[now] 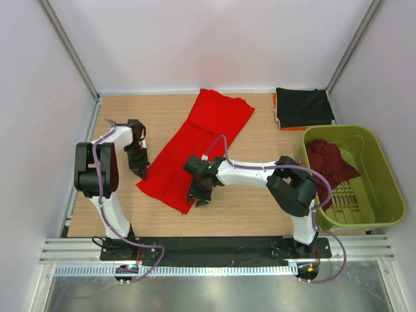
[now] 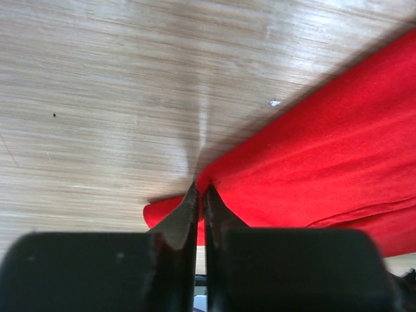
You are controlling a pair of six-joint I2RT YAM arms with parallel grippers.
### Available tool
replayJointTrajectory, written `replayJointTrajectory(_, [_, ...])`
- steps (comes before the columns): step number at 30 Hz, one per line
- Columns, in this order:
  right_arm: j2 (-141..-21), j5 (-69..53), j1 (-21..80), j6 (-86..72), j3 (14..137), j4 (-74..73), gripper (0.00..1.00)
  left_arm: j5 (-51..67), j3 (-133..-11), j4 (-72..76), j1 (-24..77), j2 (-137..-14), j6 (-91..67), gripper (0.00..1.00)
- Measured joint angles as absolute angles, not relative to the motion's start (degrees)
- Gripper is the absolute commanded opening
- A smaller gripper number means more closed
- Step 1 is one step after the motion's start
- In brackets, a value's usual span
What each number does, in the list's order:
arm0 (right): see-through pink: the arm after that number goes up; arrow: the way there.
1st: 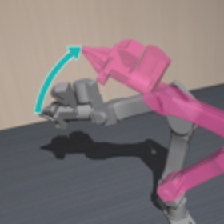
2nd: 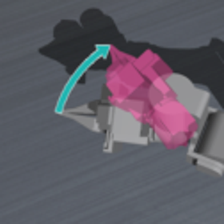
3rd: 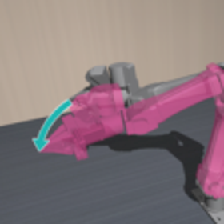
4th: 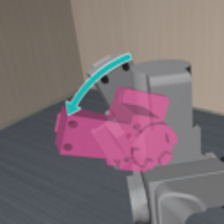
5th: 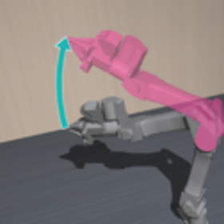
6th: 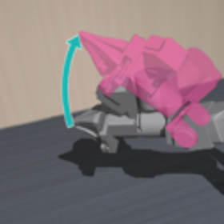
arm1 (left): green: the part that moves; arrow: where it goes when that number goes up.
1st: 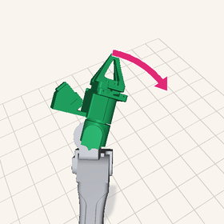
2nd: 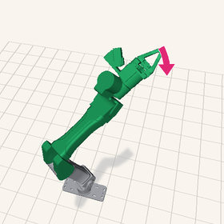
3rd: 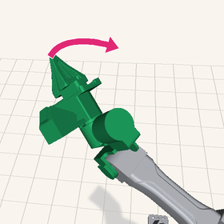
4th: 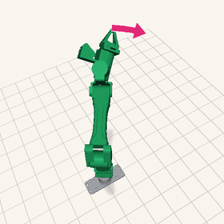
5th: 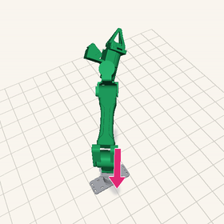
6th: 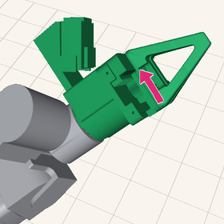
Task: Fold and stack the t-shirts
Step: Fold the tshirt
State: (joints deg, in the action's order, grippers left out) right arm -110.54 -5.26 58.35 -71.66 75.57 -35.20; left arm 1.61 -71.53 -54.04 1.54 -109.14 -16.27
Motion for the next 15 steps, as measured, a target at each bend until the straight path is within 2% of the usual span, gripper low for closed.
replayJointTrajectory(9, [-111.48, -5.8, 61.36, -77.47, 72.58, -32.23, 0.4, 2.76, -70.43, -54.11, 1.52, -108.47, -17.52, 0.0])
replayJointTrajectory(12, [-111.26, -6.11, 61.41, -78.46, 71.7, -30.76, 0.3, 3.11, -69.45, -54.15, 1.52, -107.87, -17.65, 0.0])
replayJointTrajectory(15, [-111.26, -6.09, 61.41, -78.32, 71.22, -29.58, 0.13, 3.88, -68.49, -53.98, 1.52, -107.2, -18.13, 0.0])
